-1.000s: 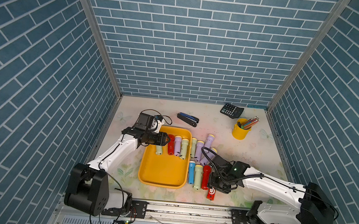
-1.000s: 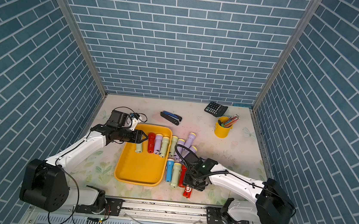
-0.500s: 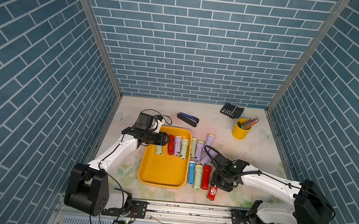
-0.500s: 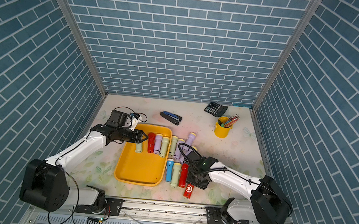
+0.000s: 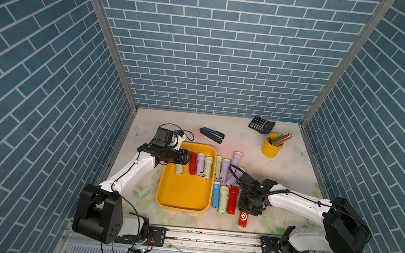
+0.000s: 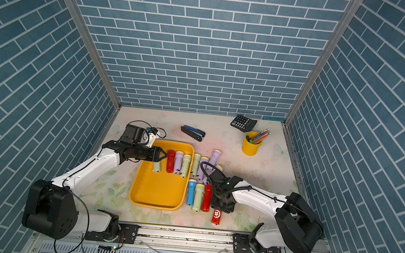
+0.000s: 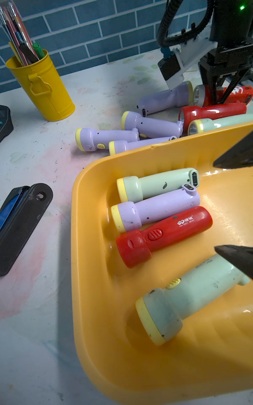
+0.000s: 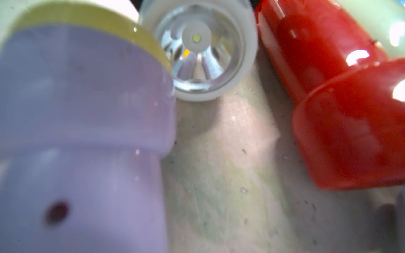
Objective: Put the flashlights into the storage boxes
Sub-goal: Pick up the flashlight from the center of the board, then place the flashlight at the storage box.
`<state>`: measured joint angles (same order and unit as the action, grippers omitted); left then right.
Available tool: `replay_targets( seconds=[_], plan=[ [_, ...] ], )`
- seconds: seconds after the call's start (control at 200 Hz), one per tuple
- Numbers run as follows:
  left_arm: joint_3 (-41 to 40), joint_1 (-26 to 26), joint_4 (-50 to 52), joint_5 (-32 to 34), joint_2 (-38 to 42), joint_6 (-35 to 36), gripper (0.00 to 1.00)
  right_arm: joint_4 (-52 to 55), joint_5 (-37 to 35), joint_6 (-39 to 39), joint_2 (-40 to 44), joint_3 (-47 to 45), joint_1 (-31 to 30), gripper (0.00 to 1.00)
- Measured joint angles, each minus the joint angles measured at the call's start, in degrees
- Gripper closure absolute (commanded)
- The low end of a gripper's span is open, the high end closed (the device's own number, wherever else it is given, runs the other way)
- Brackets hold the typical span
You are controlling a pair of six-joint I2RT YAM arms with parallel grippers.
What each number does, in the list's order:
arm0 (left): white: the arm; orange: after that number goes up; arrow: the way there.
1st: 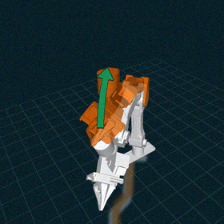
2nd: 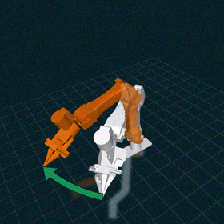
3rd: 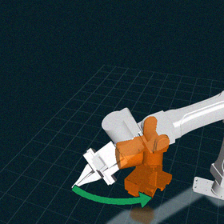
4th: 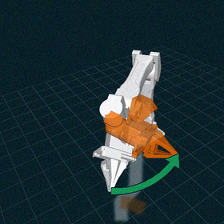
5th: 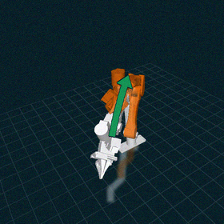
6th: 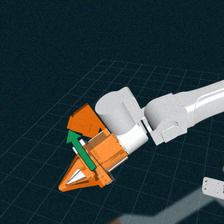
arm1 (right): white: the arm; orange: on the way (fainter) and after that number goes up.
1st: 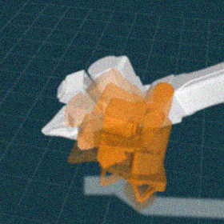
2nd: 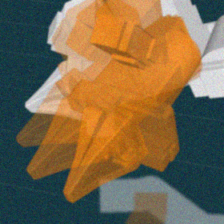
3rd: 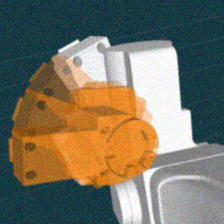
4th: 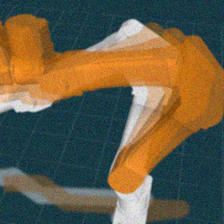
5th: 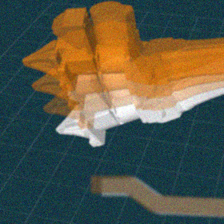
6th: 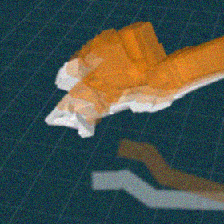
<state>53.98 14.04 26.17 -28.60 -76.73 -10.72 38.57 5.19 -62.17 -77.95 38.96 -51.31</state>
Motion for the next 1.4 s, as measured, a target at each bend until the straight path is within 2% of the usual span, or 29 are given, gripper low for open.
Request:
replay_targets(
  seconds=[0.13,0.35,0.53,0.775,1.0,1.23,1.395],
  plan=[
    [0.0,0.1,0.0,-0.6,0.2,0.0,0.44,-1.2,-1.1,0.1,4.4,-2.6,0.0,0.65],
    [-0.3,0.7,-1.4,-3.7,3.2,-0.1,0.45,-3.9,-4.8,2.7,17.4,-4.5,0.3,0.68],
    [-2.2,2.9,-6.4,-8.6,7.9,0.0,0.44,-8.3,-8.5,9.1,25.2,-4.6,0.8,0.70],
    [-5.8,5.3,-15.7,-17.7,11.1,0.0,0.44,-20.2,-9.3,18.3,30.0,-6.1,2.6,0.70],
    [-8.3,8.4,-22.6,-23.6,11.5,0.6,0.45,-29.4,-3.1,27.1,28.0,-6.1,6.5,0.73],
    [-12.0,10.6,-31.3,-27.6,12.5,1.1,0.45,-40.5,8.2,34.5,24.3,-6.1,10.2,0.76],
    [-14.1,11.3,-37.4,-29.4,13.2,1.7,0.46,-49.5,17.2,38.5,22.4,-6.6,11.7,0.81]
  ],
)
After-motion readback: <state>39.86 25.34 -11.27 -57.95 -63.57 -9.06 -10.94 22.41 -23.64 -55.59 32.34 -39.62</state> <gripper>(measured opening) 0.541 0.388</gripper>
